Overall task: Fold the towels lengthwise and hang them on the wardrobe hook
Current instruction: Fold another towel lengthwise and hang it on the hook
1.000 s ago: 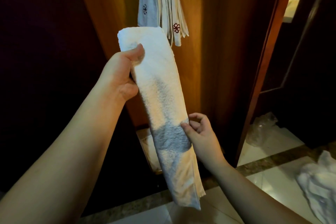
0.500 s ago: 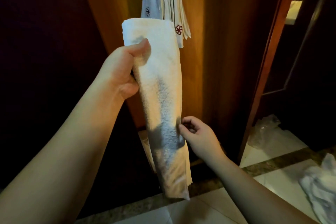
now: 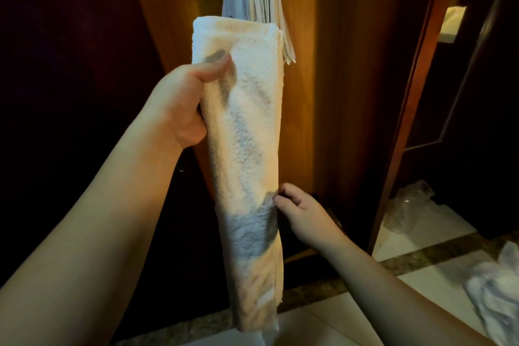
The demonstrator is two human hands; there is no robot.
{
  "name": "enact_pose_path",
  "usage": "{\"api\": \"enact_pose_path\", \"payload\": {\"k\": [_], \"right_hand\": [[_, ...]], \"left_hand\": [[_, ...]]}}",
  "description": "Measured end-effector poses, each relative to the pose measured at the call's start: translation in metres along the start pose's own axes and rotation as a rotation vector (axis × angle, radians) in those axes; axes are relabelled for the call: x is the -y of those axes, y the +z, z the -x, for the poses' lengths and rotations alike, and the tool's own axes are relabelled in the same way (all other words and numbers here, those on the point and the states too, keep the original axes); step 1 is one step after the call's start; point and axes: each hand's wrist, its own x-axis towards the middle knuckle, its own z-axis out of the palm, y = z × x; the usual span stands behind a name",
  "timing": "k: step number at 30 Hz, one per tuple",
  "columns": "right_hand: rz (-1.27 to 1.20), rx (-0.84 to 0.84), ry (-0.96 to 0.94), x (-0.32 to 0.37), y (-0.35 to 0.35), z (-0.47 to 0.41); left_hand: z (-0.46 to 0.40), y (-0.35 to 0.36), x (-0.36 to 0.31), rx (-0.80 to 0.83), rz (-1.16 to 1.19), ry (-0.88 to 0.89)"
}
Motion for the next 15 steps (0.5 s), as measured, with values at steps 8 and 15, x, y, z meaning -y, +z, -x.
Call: {"api": "enact_pose_path", "payload": {"k": [8,15], "right_hand": [[-0.042,-0.042,-0.031,0.0,0.003,0.004],[-0.114,-0.093,-0.1,0.0,-0.001,0.007]], "left_hand": [[-0.006,-0.011,-0.002,-0.079,0.11,-0.064],[-0.009,-0.018,-0.005,-0.106,0.209,-0.071]]}}
